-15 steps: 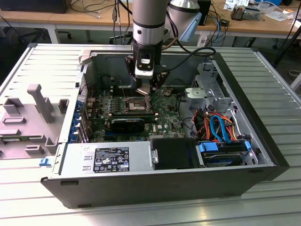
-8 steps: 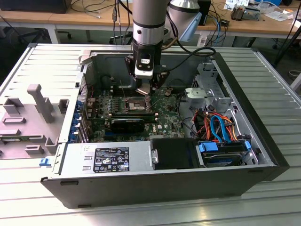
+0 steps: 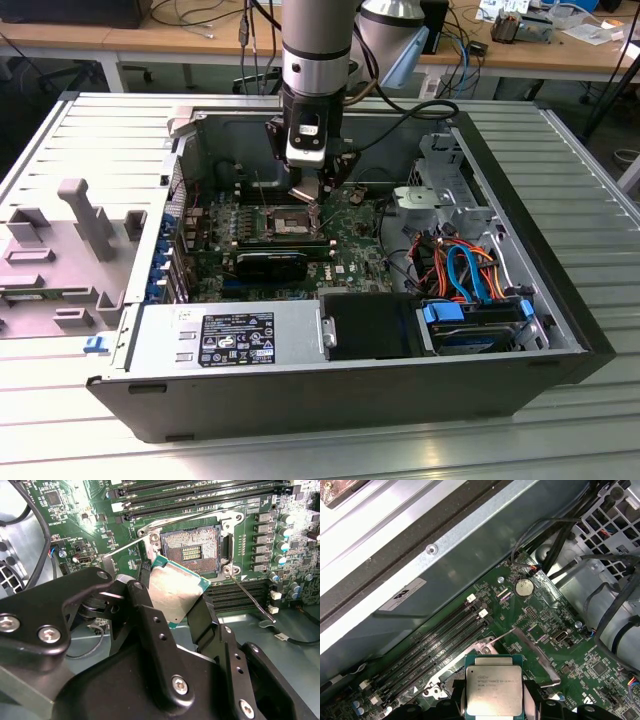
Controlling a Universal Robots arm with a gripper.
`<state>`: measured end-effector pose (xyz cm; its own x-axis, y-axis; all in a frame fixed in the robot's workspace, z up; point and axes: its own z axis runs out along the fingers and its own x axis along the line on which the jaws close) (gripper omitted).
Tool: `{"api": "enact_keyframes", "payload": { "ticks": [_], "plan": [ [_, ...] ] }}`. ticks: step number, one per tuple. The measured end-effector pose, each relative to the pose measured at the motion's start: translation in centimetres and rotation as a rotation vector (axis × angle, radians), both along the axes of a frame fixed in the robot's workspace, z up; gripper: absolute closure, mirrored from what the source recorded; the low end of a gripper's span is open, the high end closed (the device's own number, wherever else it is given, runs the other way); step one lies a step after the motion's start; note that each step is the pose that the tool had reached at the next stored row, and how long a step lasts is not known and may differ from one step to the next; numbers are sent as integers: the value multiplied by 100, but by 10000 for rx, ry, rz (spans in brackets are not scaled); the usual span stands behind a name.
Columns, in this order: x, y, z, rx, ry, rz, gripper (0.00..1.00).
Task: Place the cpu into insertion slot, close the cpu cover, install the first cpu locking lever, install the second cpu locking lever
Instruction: 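Place the cpu into insertion slot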
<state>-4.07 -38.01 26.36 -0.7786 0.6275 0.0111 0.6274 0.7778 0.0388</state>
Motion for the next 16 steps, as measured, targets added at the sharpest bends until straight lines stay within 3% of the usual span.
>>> {"api": "enact_keyframes", "payload": {
  "ticks": [16],
  "plan": [
    [0,0,-1,0,0,-162,46]
  ]
}}
